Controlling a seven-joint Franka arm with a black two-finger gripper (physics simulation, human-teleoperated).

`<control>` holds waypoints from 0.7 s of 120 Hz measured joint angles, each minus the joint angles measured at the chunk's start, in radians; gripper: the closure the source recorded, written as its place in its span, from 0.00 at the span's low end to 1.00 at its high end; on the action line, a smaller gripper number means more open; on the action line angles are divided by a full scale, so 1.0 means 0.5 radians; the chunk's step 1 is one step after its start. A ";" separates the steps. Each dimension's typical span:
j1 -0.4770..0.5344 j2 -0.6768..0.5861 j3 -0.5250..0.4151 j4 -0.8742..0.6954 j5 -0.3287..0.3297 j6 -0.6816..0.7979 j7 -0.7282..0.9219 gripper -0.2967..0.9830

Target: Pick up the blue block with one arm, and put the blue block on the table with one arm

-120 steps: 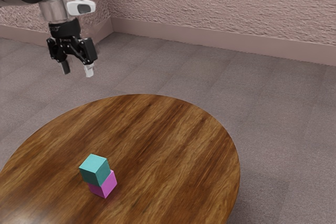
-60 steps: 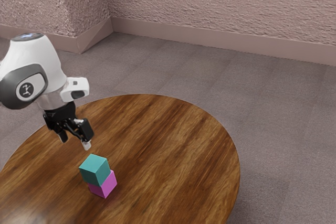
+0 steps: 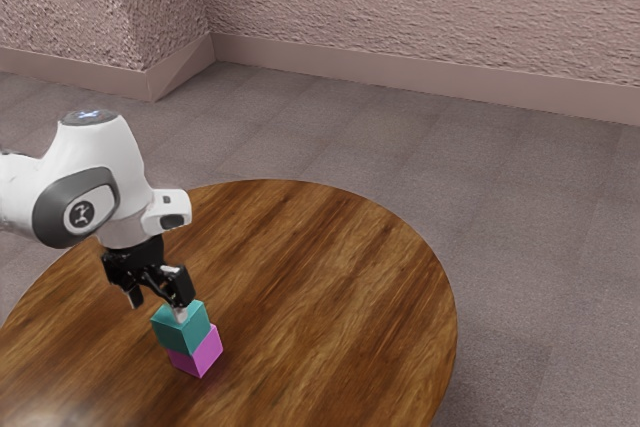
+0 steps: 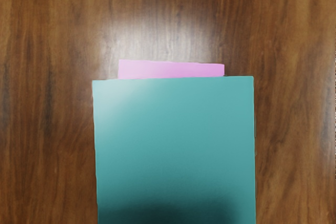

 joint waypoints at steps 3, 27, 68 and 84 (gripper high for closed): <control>-0.009 0.019 0.001 0.002 0.000 0.015 -0.003 0.26; -0.040 0.083 0.002 0.011 -0.011 0.100 -0.025 0.26; -0.044 0.262 0.019 0.030 -0.049 0.223 -0.048 0.30; -0.041 0.319 0.022 0.043 -0.090 0.258 -0.055 0.38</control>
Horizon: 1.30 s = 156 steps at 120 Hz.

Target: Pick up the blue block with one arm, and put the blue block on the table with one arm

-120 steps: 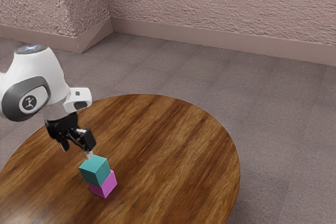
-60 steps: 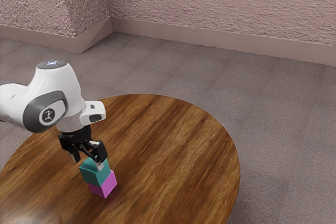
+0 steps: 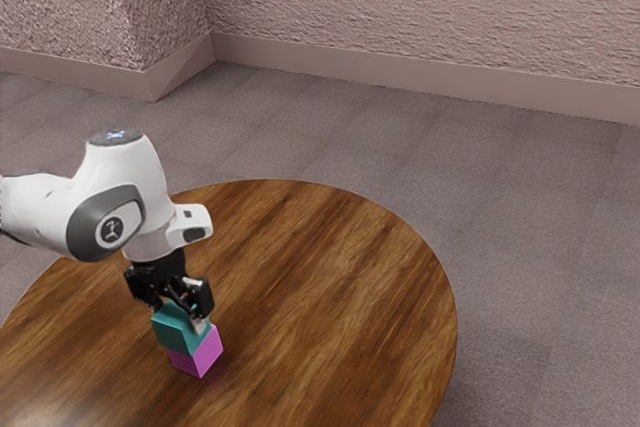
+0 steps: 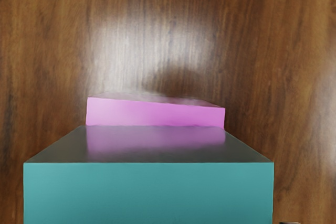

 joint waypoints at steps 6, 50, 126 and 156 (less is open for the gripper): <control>0.002 0.007 0.001 0.001 -0.010 0.008 -0.002 0.41; -0.125 0.119 0.050 0.176 -0.018 0.015 -0.029 0.47; -0.486 0.701 0.041 0.489 -0.118 0.353 -0.171 0.45; -0.513 0.554 0.124 0.644 -0.138 0.284 -0.181 0.31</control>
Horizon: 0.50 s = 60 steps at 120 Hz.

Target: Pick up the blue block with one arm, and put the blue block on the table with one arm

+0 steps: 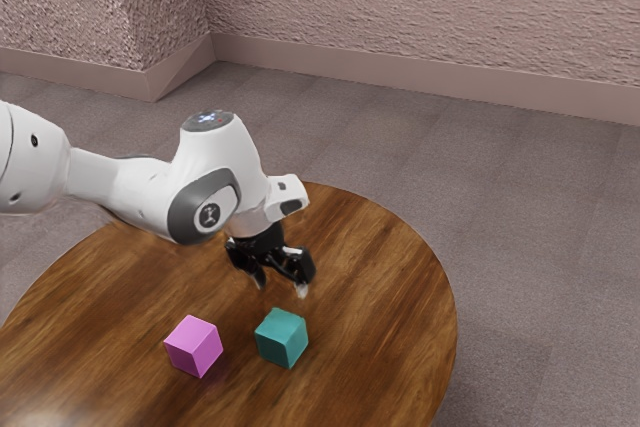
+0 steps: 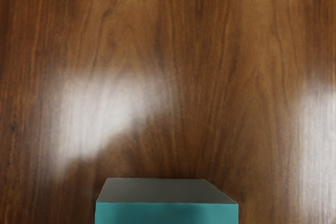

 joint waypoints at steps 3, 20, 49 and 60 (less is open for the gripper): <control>0.002 -0.016 0.030 0.143 0.000 -0.089 0.000 0.31; 0.147 -0.065 0.080 0.973 0.005 -0.752 0.009 0.28; 0.446 -0.313 0.267 1.122 0.132 -1.457 0.163 0.26; 0.424 -0.310 0.270 1.056 0.178 -1.508 0.213 0.25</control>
